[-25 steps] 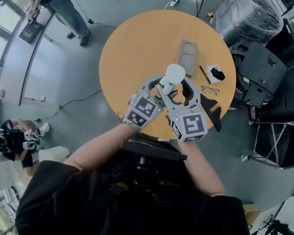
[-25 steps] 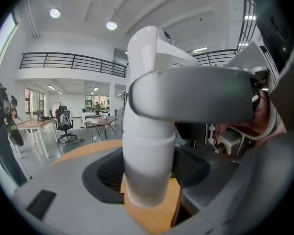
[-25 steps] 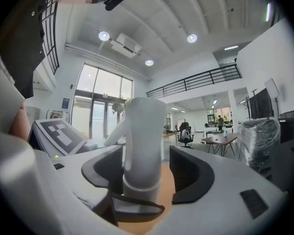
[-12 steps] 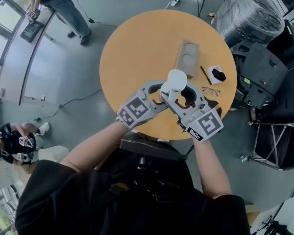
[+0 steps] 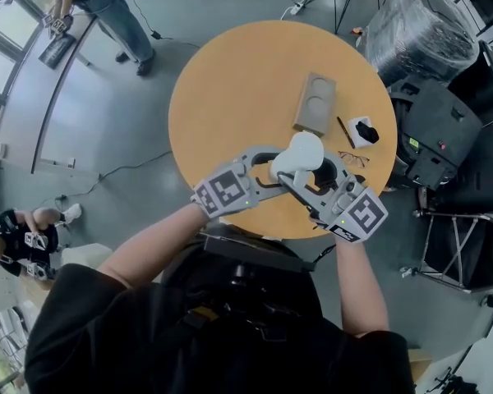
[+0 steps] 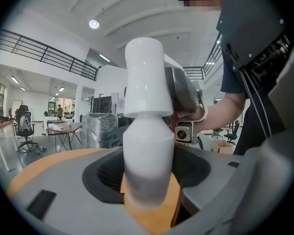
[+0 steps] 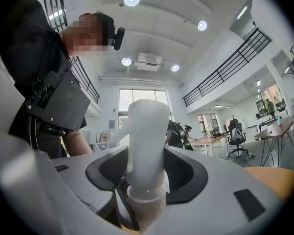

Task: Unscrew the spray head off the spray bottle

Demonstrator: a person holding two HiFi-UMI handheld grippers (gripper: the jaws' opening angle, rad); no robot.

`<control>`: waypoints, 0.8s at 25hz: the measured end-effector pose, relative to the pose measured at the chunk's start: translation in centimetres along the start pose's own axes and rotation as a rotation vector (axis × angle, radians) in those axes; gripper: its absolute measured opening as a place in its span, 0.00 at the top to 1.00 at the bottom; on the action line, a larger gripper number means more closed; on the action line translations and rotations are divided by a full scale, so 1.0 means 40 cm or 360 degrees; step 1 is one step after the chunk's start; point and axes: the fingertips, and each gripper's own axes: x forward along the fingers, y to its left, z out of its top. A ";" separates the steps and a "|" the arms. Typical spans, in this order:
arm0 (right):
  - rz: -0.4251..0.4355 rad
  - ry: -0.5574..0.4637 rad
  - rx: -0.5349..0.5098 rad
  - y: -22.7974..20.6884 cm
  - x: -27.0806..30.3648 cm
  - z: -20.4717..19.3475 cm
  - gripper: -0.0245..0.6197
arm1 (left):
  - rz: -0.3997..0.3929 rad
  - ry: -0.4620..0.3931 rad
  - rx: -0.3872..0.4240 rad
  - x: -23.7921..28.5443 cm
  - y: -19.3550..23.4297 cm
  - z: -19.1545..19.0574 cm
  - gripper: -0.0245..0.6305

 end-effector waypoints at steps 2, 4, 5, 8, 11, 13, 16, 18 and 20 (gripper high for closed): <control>0.0003 -0.0007 -0.0005 -0.004 -0.007 0.013 0.59 | 0.0002 0.0002 -0.0001 0.004 -0.001 0.000 0.49; -0.0001 -0.0004 -0.0017 -0.007 -0.013 0.022 0.59 | 0.0002 0.0006 -0.0004 0.007 -0.001 -0.002 0.49; -0.0002 -0.0005 -0.0023 -0.008 -0.015 0.026 0.59 | 0.0001 0.0011 -0.0002 0.010 -0.001 -0.005 0.49; -0.0012 -0.0022 -0.0050 -0.008 -0.020 0.045 0.59 | -0.0004 0.0038 0.0016 0.014 -0.001 -0.018 0.49; -0.0030 -0.0025 -0.0083 -0.009 -0.024 0.066 0.59 | -0.0017 0.0043 0.0011 0.017 -0.002 -0.029 0.49; -0.0034 -0.0039 -0.0074 -0.009 -0.028 0.081 0.59 | -0.0020 0.0035 -0.0004 0.016 -0.006 -0.036 0.49; -0.0034 -0.0056 -0.0063 -0.005 -0.037 0.112 0.59 | -0.0022 0.0029 -0.0014 0.018 -0.012 -0.051 0.49; -0.0037 -0.0065 -0.0080 0.002 -0.042 0.138 0.59 | -0.0025 0.0024 -0.0014 0.017 -0.015 -0.058 0.49; -0.0042 -0.0076 -0.0099 0.006 -0.050 0.163 0.59 | -0.0030 0.0015 -0.0010 0.017 -0.018 -0.062 0.49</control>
